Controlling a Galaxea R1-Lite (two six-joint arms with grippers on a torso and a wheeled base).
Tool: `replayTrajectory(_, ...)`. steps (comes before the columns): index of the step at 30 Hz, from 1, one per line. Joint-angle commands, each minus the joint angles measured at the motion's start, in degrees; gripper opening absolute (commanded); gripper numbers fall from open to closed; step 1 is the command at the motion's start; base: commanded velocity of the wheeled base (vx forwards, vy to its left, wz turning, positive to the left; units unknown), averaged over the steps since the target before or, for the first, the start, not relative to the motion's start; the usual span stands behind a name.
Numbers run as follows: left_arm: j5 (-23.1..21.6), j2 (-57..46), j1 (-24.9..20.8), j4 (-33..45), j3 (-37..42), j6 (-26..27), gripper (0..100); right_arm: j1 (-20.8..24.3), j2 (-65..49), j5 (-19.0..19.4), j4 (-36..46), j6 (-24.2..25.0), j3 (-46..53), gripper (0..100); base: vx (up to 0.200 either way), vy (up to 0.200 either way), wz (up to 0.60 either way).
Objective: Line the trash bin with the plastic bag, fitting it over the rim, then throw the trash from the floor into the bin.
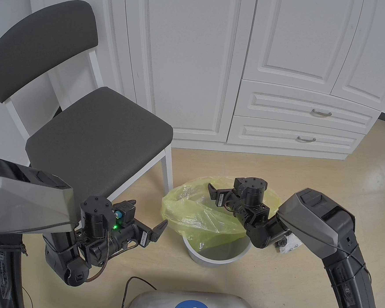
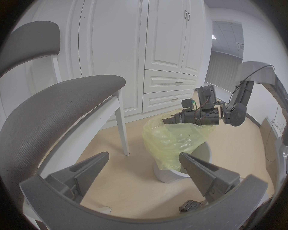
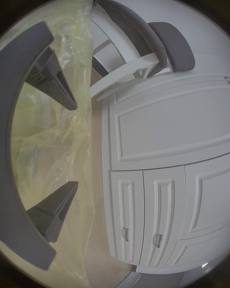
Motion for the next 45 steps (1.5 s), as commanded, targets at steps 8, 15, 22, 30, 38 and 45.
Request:
replayTrajectory(8, -0.1, -1.6, -0.4, 0.0, 0.3, -1.9, 100, 0.0, -18.1, 0.8, 6.9, -0.3, 15.5, 100, 0.0, 0.0, 0.0)
replayTrajectory(15, -0.1, -3.8, -1.0, 0.0, 2.1, -1.8, 100, -0.1, -20.3, 2.0, 10.2, -2.1, 19.0, 100, 0.0, 0.0, 0.0)
replayTrajectory(22, -0.4, -4.7, -1.5, 0.1, 2.6, -1.7, 100, -0.8, -24.3, 3.0, 10.2, -4.9, 23.4, 100, 0.0, 0.0, 0.0)
replayTrajectory(30, -0.3, -4.5, -2.3, 0.1, 2.7, -1.7, 100, -0.8, -30.7, 5.3, 10.2, -9.0, 30.9, 100, 0.0, 0.0, 0.0)
replayTrajectory(38, -0.1, -4.8, -2.3, 0.1, 2.8, -1.6, 100, -1.3, -36.0, 9.1, 10.2, -12.1, 36.5, 100, 0.0, 0.0, 0.0)
replayTrajectory(45, 0.0, -4.8, -2.2, 0.1, 2.9, -1.5, 100, -1.3, -37.5, 15.5, 10.2, -20.0, 43.8, 100, 0.0, 0.0, 0.0)
